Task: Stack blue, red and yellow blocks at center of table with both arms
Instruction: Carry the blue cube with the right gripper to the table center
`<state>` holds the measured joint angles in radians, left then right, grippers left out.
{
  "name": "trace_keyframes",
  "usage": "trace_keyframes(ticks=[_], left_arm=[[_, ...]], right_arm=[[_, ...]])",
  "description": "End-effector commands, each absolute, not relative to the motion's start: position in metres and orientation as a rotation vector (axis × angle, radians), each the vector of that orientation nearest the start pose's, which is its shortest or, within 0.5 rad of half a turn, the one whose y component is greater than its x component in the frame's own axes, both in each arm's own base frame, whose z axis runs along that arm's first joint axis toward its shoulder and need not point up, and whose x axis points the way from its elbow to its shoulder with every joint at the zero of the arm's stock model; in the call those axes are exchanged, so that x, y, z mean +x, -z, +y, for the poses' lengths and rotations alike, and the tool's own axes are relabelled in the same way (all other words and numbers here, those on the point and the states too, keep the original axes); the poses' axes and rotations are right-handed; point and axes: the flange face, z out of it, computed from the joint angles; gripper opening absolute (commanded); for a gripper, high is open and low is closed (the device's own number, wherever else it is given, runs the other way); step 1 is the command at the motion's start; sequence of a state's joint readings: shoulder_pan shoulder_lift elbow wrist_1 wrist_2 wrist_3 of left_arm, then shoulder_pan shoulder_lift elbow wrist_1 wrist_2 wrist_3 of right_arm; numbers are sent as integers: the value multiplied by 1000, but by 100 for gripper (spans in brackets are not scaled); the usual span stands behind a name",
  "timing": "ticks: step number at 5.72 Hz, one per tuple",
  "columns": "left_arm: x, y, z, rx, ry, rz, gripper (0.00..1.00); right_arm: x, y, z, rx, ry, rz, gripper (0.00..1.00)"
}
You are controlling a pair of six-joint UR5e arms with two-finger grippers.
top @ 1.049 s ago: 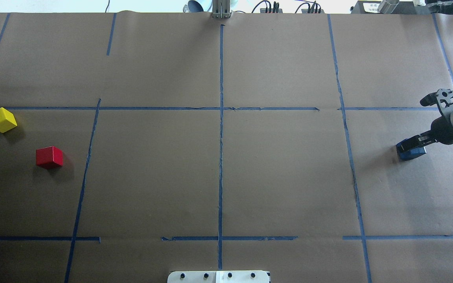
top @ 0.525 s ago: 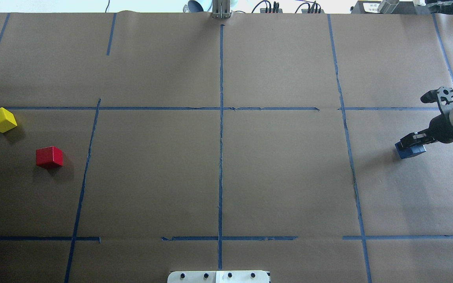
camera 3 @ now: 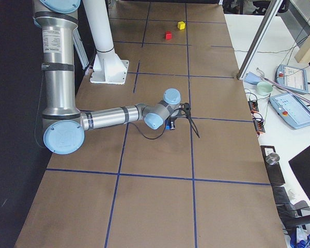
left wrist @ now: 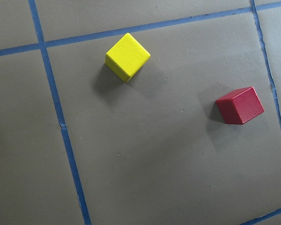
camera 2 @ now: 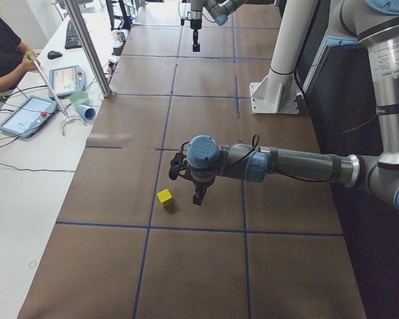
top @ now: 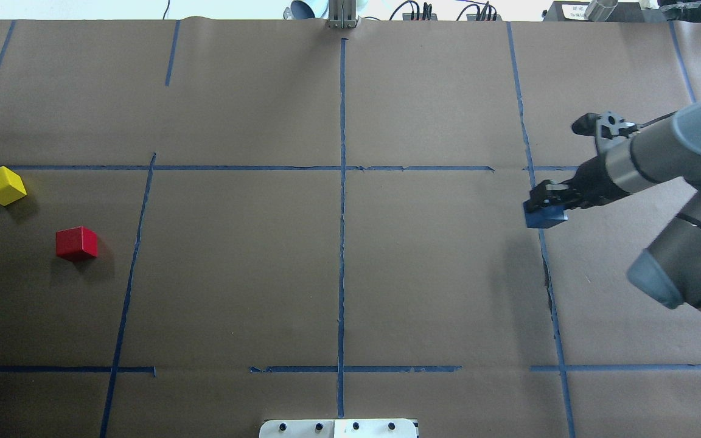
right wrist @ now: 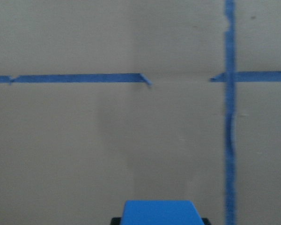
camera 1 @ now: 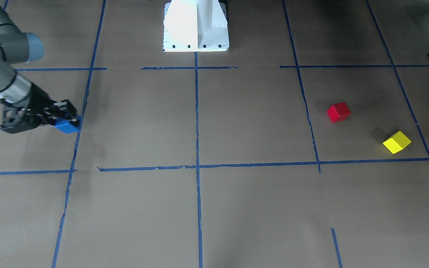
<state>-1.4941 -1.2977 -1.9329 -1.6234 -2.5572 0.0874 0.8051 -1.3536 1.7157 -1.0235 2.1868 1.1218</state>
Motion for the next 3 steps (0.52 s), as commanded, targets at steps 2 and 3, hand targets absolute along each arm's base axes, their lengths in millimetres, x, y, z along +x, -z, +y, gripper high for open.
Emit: trace_keyframes(ticks=[2,3], left_arm=[[-20,-578,-385,135,-223,986,100],[-20,-577,-386,139,-226,986,100]], right_arm=[[-535,-219,-449,1,-207,-924,0],[-584,-199,-458,-19,-204,-894,0]])
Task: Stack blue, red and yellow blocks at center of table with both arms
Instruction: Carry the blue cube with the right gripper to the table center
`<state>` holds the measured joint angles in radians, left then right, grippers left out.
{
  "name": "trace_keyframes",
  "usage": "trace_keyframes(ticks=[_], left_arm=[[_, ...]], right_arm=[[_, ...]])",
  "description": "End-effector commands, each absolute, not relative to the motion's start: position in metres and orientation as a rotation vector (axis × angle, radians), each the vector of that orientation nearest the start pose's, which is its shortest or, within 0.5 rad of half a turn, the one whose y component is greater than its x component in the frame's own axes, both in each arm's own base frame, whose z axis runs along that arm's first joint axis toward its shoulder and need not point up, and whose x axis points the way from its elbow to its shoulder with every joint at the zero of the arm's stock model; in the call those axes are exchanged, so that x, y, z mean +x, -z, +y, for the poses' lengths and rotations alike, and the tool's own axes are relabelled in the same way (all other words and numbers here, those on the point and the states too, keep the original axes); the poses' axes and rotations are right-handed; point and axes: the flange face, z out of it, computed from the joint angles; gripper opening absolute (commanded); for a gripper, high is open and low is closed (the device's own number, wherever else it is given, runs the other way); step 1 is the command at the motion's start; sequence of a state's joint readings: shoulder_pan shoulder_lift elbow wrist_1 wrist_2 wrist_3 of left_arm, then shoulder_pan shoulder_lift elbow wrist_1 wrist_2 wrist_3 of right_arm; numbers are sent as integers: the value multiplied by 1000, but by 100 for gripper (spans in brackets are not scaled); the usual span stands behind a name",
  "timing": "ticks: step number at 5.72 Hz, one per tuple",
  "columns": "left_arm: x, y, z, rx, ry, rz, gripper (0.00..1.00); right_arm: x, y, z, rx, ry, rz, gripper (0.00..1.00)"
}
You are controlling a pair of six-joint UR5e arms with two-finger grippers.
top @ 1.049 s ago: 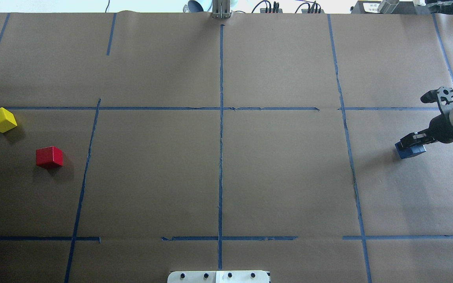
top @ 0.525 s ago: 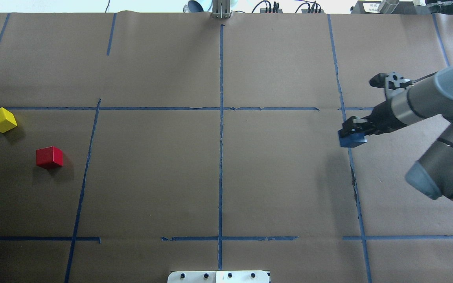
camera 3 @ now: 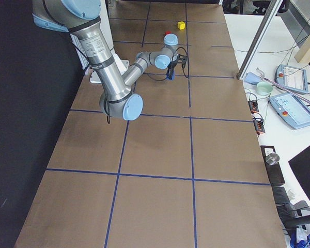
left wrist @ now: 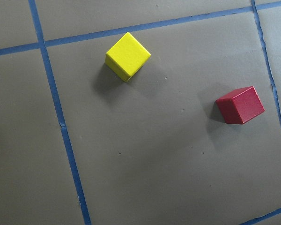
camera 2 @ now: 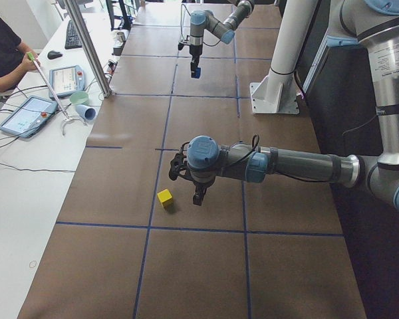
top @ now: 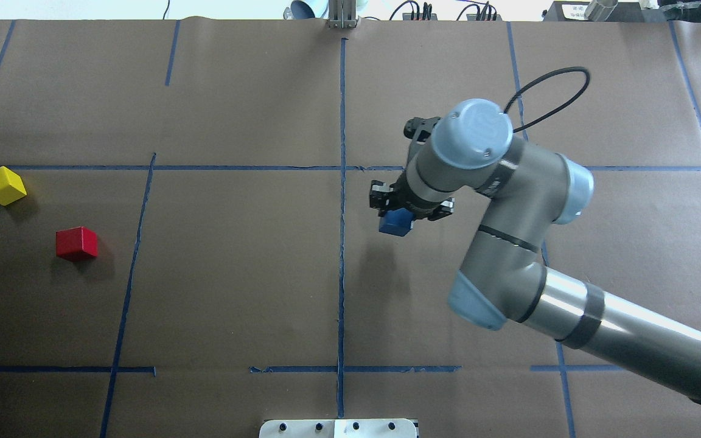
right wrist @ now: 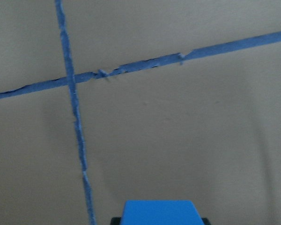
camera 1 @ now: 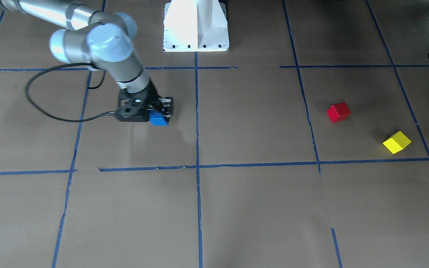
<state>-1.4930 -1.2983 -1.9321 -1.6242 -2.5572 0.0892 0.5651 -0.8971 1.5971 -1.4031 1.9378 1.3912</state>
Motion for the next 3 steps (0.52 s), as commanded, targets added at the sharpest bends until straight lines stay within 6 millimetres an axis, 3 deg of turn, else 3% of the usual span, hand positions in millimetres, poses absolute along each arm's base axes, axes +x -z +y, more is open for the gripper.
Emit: trace_keyframes(ticks=[1,3], left_arm=[[-20,-577,-386,141,-230,986,100],[-20,-575,-387,160,-236,984,100]], right_arm=[[-592,-199,-458,-10,-200,-881,0],[-613,-209,-453,-16,-198,-845,0]])
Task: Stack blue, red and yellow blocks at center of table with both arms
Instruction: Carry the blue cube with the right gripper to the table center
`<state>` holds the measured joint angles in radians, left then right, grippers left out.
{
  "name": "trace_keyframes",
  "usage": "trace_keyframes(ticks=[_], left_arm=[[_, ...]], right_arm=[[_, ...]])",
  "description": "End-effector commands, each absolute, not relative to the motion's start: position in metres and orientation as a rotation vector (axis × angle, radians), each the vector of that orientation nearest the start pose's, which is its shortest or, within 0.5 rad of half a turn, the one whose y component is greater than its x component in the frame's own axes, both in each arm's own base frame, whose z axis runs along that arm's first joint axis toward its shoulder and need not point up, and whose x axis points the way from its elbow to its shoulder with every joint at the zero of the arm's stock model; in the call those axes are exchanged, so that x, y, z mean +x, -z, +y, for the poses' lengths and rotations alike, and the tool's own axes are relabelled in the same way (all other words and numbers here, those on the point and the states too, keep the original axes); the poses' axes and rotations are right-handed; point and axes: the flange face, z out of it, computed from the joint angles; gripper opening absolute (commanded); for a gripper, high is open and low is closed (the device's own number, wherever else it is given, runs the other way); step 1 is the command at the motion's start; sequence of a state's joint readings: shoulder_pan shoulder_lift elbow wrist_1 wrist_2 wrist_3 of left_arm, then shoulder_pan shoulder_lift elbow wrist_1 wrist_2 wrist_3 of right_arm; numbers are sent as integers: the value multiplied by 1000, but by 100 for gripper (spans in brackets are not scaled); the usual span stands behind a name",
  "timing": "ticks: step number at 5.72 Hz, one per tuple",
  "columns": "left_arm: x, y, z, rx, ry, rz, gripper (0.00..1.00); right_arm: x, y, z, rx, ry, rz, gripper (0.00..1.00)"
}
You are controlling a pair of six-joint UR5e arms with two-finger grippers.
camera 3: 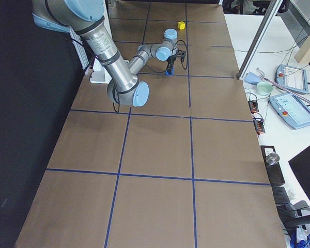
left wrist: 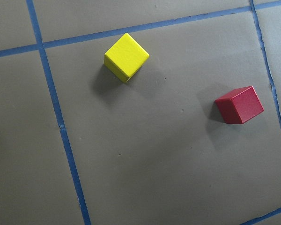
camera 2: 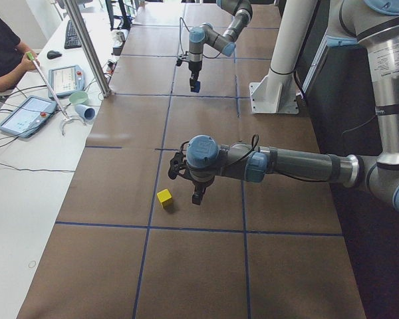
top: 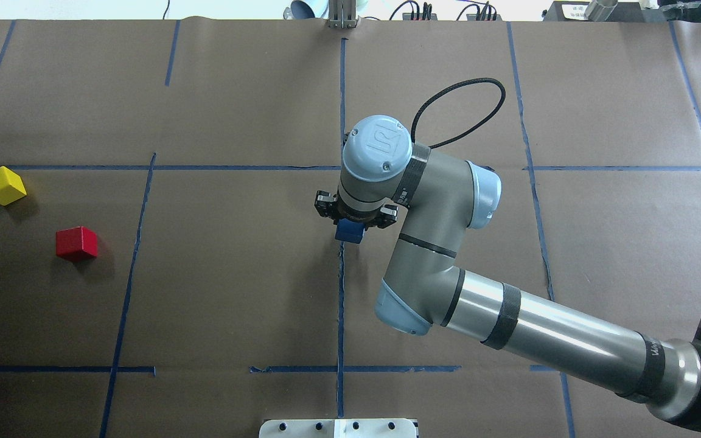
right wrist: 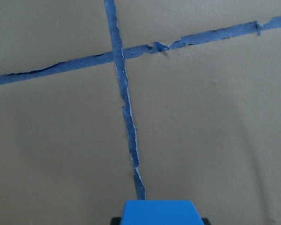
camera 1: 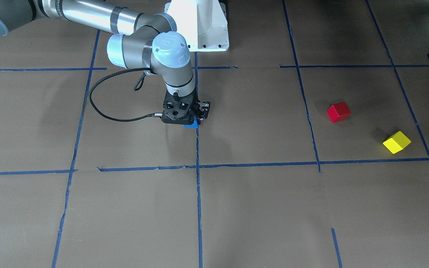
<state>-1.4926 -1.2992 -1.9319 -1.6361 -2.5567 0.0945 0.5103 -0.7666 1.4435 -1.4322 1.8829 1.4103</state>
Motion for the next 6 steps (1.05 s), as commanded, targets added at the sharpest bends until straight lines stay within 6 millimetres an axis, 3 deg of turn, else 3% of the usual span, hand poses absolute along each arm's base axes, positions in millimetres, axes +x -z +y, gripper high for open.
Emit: trace_keyframes(ticks=[1,4,5,6], left_arm=[[-20,-574,-387,162,-237,985,100],[-20,-574,-387,163,-238,985,100],[-20,-574,-387,163,-238,985,100],[-20,-574,-386,162,-237,985,100]], right_arm=[[-620,-212,-446,-18,-177,-837,1],[-633,-211,-433,25,-132,-826,4],[-634,-211,-432,28,-126,-826,11],[-635,-212,-430,38,-98,-822,27]])
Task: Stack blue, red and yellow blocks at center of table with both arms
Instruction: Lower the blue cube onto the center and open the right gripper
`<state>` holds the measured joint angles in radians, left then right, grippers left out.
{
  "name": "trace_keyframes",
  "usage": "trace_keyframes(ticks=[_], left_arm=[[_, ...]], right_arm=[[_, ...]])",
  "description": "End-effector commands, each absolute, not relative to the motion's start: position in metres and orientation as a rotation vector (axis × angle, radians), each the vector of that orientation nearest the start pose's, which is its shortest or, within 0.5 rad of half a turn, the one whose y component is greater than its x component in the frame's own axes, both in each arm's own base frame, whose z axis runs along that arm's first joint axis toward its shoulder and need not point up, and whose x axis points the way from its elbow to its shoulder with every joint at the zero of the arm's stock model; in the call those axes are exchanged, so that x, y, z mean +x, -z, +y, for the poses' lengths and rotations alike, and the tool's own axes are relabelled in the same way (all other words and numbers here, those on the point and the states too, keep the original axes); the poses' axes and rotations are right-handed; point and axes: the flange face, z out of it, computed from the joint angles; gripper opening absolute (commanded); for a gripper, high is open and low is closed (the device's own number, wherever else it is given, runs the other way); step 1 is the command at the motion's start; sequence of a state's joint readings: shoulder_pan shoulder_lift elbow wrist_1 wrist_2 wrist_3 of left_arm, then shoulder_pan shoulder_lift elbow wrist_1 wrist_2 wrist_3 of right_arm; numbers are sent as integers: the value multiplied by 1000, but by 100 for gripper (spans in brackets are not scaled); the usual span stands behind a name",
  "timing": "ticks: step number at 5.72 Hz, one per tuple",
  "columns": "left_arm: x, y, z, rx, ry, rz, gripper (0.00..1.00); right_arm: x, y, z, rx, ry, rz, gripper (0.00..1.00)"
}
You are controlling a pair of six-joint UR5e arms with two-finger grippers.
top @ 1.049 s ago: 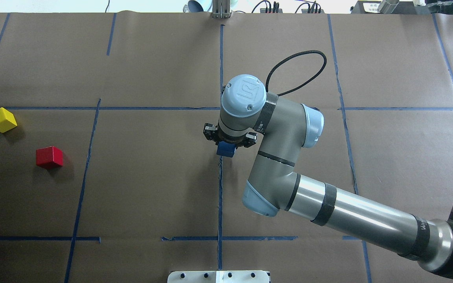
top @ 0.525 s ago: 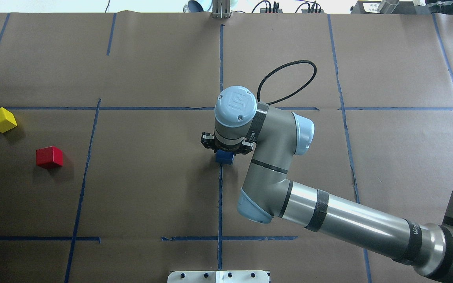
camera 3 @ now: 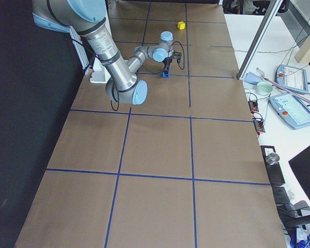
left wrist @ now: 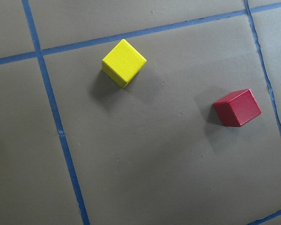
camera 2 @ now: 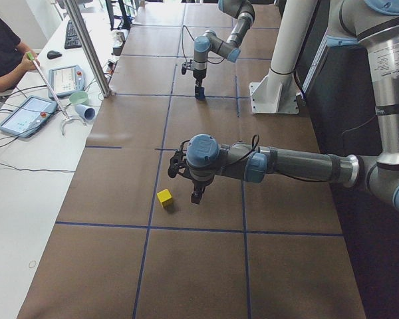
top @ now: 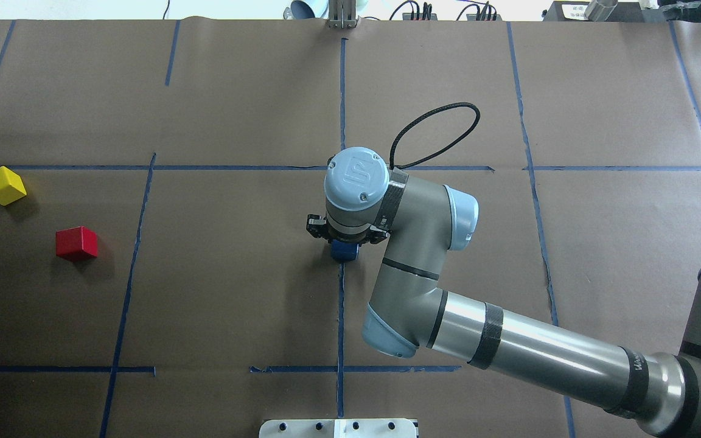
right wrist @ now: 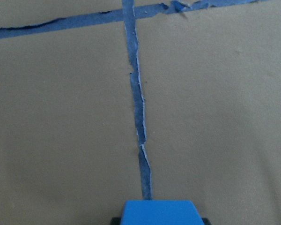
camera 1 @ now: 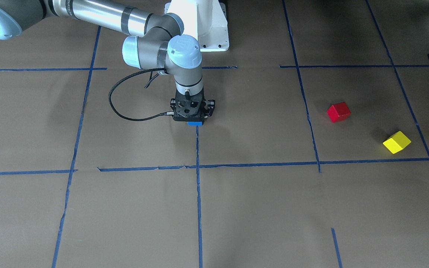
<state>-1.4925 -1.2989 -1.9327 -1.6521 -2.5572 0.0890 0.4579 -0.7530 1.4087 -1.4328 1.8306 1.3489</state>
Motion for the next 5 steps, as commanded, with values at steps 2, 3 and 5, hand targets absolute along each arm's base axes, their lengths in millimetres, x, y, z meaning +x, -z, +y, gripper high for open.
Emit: trace_keyframes(ticks=[2,3,5], left_arm=[[-20,-574,-387,163,-238,985,100],[-20,-574,-387,163,-238,985,100],[-20,-574,-387,162,-238,984,100]], right_arm=[[-648,-206,-418,138,-63,-801,99],[-649,-207,-415,160,-42,-793,100],[-611,-172,-422,184,-55,-841,100]])
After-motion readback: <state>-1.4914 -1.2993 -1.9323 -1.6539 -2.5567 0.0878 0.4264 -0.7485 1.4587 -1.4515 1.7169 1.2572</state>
